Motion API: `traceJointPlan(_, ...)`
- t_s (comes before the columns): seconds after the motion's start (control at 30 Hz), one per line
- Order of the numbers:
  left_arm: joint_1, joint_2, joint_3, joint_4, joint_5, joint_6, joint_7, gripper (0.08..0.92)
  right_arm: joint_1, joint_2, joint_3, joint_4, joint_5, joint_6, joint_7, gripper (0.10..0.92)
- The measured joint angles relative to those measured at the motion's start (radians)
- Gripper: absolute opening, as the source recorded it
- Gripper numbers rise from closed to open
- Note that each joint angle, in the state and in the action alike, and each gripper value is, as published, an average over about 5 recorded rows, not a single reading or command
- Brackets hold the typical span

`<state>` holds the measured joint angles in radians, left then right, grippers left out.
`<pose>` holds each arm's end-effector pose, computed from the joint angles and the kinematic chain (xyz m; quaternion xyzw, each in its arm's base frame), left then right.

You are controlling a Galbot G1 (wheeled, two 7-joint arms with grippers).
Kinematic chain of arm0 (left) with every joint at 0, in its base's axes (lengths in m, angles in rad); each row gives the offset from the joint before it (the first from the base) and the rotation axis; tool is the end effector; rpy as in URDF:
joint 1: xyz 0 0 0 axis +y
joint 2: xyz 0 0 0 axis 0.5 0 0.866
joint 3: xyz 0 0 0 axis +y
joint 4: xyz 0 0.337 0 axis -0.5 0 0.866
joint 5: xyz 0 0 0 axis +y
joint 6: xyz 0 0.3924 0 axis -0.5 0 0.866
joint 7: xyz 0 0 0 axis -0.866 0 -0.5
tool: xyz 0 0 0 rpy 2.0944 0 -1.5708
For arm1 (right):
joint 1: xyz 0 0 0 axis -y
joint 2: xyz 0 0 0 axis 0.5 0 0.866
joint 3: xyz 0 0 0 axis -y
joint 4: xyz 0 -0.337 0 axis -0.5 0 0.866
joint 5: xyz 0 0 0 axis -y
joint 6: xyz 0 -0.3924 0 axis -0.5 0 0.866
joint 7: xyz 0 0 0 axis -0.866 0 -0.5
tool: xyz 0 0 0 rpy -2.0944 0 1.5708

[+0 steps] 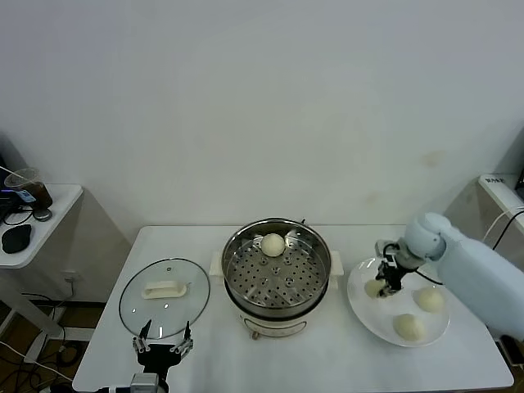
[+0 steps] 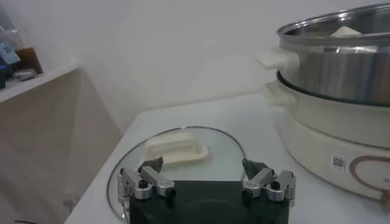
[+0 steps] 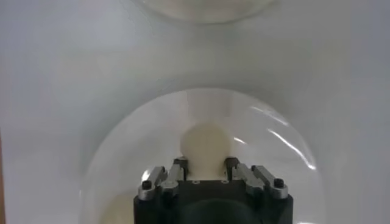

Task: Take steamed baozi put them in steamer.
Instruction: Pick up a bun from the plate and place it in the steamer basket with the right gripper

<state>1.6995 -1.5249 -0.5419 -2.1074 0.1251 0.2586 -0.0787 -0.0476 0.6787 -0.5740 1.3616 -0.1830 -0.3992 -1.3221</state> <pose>0.1854 0.0124 -0.3127 0.0409 -0.9781 -0.0941 0.1814 0.5393 -0.1113 -0.1387 0.4896 -0.5662 0.4948 0.4414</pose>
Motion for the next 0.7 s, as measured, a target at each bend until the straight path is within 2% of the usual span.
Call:
traceJointPlan(0.37,-0.018,0.005,0.006,-0.019,-0.008,0.000,-0.001,0.823,0.406,0.078,-0.298,0.046,0.250,-0.090,-0.017,0.407)
traceJointPlan(0.7,-0.013,0.006,0.015,-0.031,-0.021,-0.001,-0.010,0.823,0.558,0.282,-0.450,0.014,0.429,-0.206,0.013,0.407)
